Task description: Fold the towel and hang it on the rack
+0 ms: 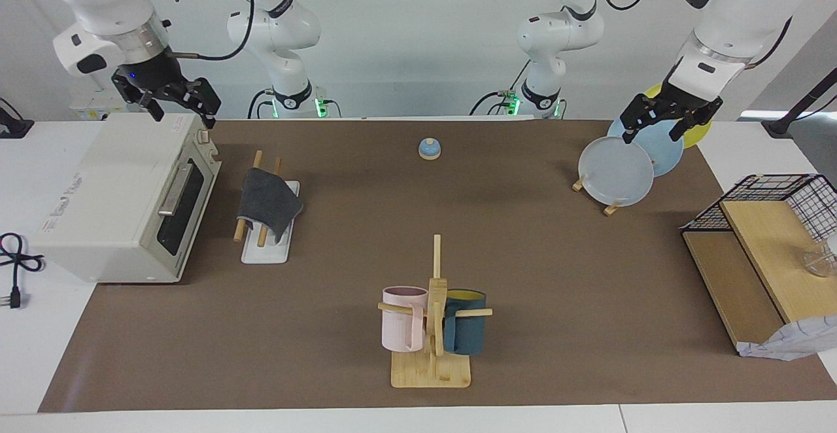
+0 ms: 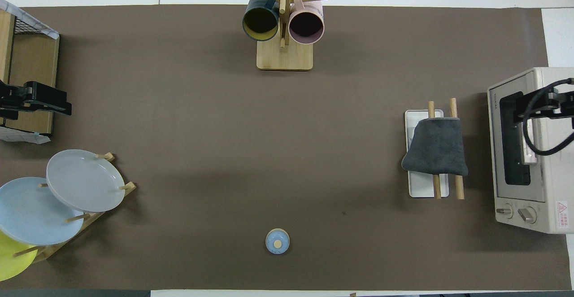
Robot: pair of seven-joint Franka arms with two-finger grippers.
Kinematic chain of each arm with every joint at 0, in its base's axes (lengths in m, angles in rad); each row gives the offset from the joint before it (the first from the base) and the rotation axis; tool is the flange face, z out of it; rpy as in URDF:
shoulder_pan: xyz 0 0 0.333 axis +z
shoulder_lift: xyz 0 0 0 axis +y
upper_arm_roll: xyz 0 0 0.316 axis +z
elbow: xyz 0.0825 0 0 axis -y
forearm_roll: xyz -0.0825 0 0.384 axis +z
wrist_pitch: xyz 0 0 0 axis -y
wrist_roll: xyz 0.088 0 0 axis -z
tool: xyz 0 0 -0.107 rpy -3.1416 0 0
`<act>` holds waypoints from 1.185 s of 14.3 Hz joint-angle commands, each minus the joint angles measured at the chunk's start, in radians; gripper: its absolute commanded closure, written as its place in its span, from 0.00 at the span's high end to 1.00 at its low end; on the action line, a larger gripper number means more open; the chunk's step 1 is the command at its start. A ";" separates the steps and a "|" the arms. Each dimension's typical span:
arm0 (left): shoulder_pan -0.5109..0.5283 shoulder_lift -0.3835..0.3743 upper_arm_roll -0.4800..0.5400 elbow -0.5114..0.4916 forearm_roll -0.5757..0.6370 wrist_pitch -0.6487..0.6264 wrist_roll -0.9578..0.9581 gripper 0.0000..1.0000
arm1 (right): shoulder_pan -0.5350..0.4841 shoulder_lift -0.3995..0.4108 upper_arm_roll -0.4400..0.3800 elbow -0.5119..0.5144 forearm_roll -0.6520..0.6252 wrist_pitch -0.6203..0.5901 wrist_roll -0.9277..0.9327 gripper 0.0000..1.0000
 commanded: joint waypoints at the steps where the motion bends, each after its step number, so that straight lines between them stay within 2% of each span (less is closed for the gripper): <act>1: -0.052 -0.044 0.036 -0.041 0.018 -0.027 0.012 1.00 | 0.016 0.051 0.011 0.036 -0.001 0.006 -0.009 1.00; 4: -0.072 -0.061 0.038 -0.063 0.019 -0.025 0.012 1.00 | 0.026 0.045 0.011 0.024 0.008 0.024 -0.010 1.00; 8: -0.089 -0.076 0.064 -0.063 0.019 -0.025 0.013 1.00 | 0.011 -0.014 0.013 -0.051 0.008 0.050 -0.015 1.00; 17: -0.075 -0.089 0.062 -0.061 0.019 -0.024 0.002 1.00 | -0.023 -0.017 0.020 -0.051 0.002 0.047 -0.012 1.00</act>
